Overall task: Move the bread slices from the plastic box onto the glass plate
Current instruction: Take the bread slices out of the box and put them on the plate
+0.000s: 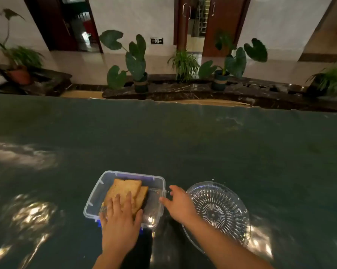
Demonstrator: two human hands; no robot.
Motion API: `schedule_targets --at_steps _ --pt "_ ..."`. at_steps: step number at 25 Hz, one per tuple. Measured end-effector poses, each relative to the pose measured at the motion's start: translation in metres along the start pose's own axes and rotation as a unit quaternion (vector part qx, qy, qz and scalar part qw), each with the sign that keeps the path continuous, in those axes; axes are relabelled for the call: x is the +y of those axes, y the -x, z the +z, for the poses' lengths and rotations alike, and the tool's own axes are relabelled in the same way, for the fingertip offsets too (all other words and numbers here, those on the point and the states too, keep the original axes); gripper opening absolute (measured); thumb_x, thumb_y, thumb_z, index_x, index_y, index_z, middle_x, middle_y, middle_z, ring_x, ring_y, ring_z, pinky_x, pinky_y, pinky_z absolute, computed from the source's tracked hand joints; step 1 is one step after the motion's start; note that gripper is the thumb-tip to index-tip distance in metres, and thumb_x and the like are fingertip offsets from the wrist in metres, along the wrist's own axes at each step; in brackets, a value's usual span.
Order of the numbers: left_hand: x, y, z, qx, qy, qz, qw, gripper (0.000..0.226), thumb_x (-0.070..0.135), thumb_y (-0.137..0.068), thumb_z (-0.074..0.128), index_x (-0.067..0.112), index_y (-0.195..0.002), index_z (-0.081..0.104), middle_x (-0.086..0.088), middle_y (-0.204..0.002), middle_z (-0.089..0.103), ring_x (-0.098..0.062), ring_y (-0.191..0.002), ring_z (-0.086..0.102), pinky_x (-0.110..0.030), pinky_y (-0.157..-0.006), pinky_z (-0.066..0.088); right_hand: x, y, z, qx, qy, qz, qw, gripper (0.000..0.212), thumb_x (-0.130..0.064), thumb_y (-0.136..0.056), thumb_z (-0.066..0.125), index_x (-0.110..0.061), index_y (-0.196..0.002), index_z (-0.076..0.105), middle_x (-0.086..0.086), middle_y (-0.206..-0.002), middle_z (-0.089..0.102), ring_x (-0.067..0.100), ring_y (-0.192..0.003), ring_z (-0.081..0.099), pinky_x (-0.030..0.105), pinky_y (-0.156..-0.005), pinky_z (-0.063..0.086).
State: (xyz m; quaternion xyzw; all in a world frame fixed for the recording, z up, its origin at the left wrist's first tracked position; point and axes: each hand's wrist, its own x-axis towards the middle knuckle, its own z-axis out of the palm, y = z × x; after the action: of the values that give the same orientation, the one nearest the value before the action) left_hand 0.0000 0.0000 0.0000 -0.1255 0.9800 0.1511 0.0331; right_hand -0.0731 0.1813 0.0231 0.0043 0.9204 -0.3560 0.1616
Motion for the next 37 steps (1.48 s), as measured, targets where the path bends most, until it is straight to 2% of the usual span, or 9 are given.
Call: schedule_targets --at_steps 9,17,21,25,27,29,32,34,37 --pt "-0.020 0.017 0.019 0.008 0.023 -0.018 1.000 0.071 0.065 -0.088 0.029 0.030 -0.150 0.020 -0.007 -0.161 0.019 -0.027 -0.150 0.011 -0.054 -0.120 0.013 -0.006 -0.001 0.027 -0.026 -0.121 0.082 0.989 0.035 -0.026 -0.084 0.064 -0.011 -0.114 0.053 0.014 -0.108 0.070 0.035 -0.096 0.071 0.053 -0.084 0.058" --pt "-0.037 0.022 0.017 0.054 0.049 -0.020 0.997 0.062 0.048 -0.092 0.048 0.017 -0.145 0.035 -0.010 -0.156 0.032 -0.031 -0.150 0.006 -0.045 -0.121 0.010 0.020 0.048 0.046 0.002 -0.224 0.136 0.965 0.034 -0.021 -0.077 0.074 -0.023 -0.099 0.047 0.009 -0.090 0.073 0.023 -0.068 0.075 0.044 -0.057 0.064" --pt "-0.043 0.019 0.017 0.053 0.023 -0.012 0.998 0.060 0.045 -0.091 0.048 0.017 -0.143 0.036 -0.010 -0.156 0.029 -0.032 -0.150 0.001 -0.045 -0.122 0.005 0.023 0.062 0.051 -0.001 -0.252 0.147 0.956 0.035 -0.023 -0.080 0.076 -0.023 -0.100 0.047 0.006 -0.089 0.071 0.017 -0.065 0.075 0.039 -0.056 0.064" --pt "-0.046 0.021 0.019 0.066 0.028 -0.004 0.997 0.066 0.047 -0.091 0.035 0.012 -0.146 0.032 -0.012 -0.159 0.023 -0.029 -0.150 -0.008 -0.043 -0.120 0.001 0.017 0.063 0.036 0.074 -0.049 0.039 0.995 0.049 -0.034 -0.081 0.074 -0.021 -0.121 0.049 -0.001 -0.117 0.056 0.015 -0.105 0.060 0.034 -0.090 0.055" --pt "-0.047 0.024 0.021 0.071 0.039 0.001 0.997 0.071 0.049 -0.088 0.029 0.011 -0.148 0.029 -0.013 -0.161 0.017 -0.026 -0.149 -0.012 -0.041 -0.119 0.000 0.010 0.061 0.029 0.158 0.048 -0.061 0.984 0.056 -0.034 -0.082 0.073 -0.015 -0.130 0.050 0.000 -0.119 0.051 0.015 -0.109 0.051 0.026 -0.093 0.045" --pt "-0.048 0.024 0.022 0.073 0.058 -0.007 0.996 0.076 0.048 -0.087 0.032 0.010 -0.151 0.020 -0.013 -0.163 0.007 -0.024 -0.148 -0.017 -0.041 -0.120 0.000 -0.005 0.054 0.029 0.158 0.064 -0.119 0.978 0.049 -0.028 -0.086 0.068 -0.014 -0.130 0.052 0.000 -0.115 0.054 0.015 -0.106 0.054 0.027 -0.091 0.048" --pt "-0.050 0.023 0.023 0.070 0.072 -0.028 0.995 0.082 0.046 -0.088 0.043 0.009 -0.152 0.008 -0.011 -0.163 -0.009 -0.023 -0.146 -0.026 -0.040 -0.119 0.001 -0.033 0.028 0.043 0.029 -0.024 -0.015 0.999 0.045 -0.031 -0.089 0.063 -0.014 -0.129 0.051 0.004 -0.118 0.061 0.021 -0.107 0.061 0.037 -0.089 0.054" --pt "-0.050 0.023 0.024 0.059 0.064 -0.032 0.996 0.085 0.048 -0.088 0.043 0.007 -0.153 0.005 -0.010 -0.162 -0.015 -0.022 -0.145 -0.029 -0.040 -0.119 0.000 -0.044 0.007 0.058 -0.050 -0.092 0.115 0.988 0.051 -0.036 -0.088 0.063 -0.010 -0.130 0.051 0.008 -0.123 0.063 0.027 -0.112 0.062 0.043 -0.093 0.053" --pt "-0.050 0.021 0.024 0.048 0.048 -0.032 0.997 0.087 0.052 -0.086 0.033 0.006 -0.153 0.003 -0.010 -0.162 -0.016 -0.022 -0.143 -0.032 -0.039 -0.119 -0.002 -0.047 -0.013 0.075 -0.079 -0.133 0.230 0.961 0.056 -0.040 -0.085 0.066 -0.009 -0.130 0.054 0.014 -0.128 0.061 0.033 -0.114 0.062 0.048 -0.097 0.053"
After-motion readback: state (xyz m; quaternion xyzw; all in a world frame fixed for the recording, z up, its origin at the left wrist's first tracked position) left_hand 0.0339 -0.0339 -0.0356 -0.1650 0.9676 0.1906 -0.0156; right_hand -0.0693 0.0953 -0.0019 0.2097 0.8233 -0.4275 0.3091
